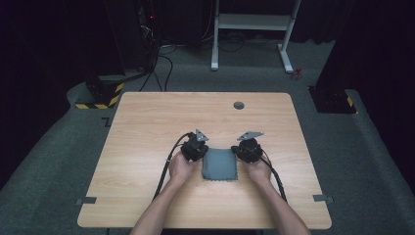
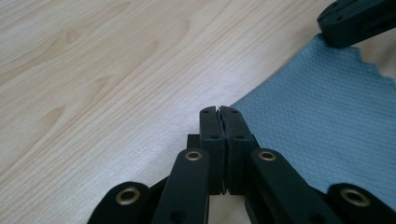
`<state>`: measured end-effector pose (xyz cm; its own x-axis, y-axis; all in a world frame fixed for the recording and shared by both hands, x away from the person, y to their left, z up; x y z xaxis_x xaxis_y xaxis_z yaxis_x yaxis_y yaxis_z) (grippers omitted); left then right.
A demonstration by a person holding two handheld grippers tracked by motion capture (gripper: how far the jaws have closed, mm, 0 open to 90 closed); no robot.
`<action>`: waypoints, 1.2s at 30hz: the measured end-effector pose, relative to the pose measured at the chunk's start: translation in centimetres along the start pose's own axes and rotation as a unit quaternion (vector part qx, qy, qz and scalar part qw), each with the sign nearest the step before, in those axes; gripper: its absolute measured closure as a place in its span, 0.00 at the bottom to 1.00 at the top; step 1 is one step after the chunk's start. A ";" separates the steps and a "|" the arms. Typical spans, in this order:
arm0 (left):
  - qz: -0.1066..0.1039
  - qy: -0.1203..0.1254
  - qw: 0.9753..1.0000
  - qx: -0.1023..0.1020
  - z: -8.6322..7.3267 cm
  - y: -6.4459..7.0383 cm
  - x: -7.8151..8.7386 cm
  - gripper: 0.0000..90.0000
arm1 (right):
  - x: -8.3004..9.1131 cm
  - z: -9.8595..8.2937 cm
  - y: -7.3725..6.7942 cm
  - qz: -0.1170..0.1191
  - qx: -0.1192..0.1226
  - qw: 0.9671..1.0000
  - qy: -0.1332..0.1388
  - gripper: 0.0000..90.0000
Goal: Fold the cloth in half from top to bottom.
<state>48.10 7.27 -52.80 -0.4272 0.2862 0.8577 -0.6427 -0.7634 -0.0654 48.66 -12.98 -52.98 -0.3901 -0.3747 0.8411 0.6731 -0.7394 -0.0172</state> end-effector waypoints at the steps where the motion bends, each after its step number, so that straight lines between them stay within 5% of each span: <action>1: 0.002 -0.004 1.000 0.000 -0.1 0.0 -0.2 0.98 | -0.2 0.2 0.0 -0.004 0.000 1.000 -0.003 0.99; 4: 0.003 -0.001 1.000 0.008 -0.3 0.1 0.1 0.94 | -0.6 0.1 -0.1 -0.007 -0.006 1.000 -0.005 0.97; 6: -0.003 0.010 1.000 0.021 -0.6 0.1 0.7 0.82 | -0.5 -0.1 0.0 -0.002 -0.014 1.000 -0.002 0.86; 8: -0.002 0.025 0.999 0.022 -1.0 0.6 1.3 0.71 | 0.1 -0.5 0.0 0.012 -0.030 0.999 0.009 0.84; 11: 0.002 0.016 1.000 0.007 -1.5 1.1 1.6 0.64 | 0.6 -0.8 -0.4 0.017 -0.026 0.999 0.018 0.84; 14: 0.015 0.001 1.000 -0.007 -2.7 1.8 1.4 0.62 | 1.3 -1.7 -1.6 0.023 0.000 0.999 0.022 0.84; 20: 0.013 0.004 1.000 0.025 -4.1 1.2 2.0 0.58 | 1.1 -3.1 -2.3 0.000 0.029 1.000 -0.001 0.82; 22: 0.013 0.006 0.999 0.028 -4.3 1.3 2.1 0.58 | 1.2 -3.3 -2.2 0.002 0.025 1.000 0.000 0.82; 28: -0.035 0.031 0.999 0.020 -5.6 3.5 3.8 0.56 | 1.8 -3.8 -2.8 0.012 0.026 1.000 0.008 0.78; 36: -0.033 0.012 0.999 0.018 -6.7 3.9 3.4 0.55 | 2.4 -5.2 -4.1 0.022 0.042 0.999 0.007 0.75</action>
<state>39.83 9.14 -53.54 -0.3993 0.3503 0.8473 -0.6473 -0.7622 0.0100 41.72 -13.78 -53.73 -0.3679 -0.4140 0.8327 0.7397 -0.6729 -0.0077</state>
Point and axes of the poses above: each handheld gripper's, and its own axes: x roughly backward along the jaws, z roughly out of its top, y roughly to its right, the point moved 3 cm from there along -x, roughly forward along the jaws, and after that the axes turned 12 degrees about -y, right-handed, at the moved point
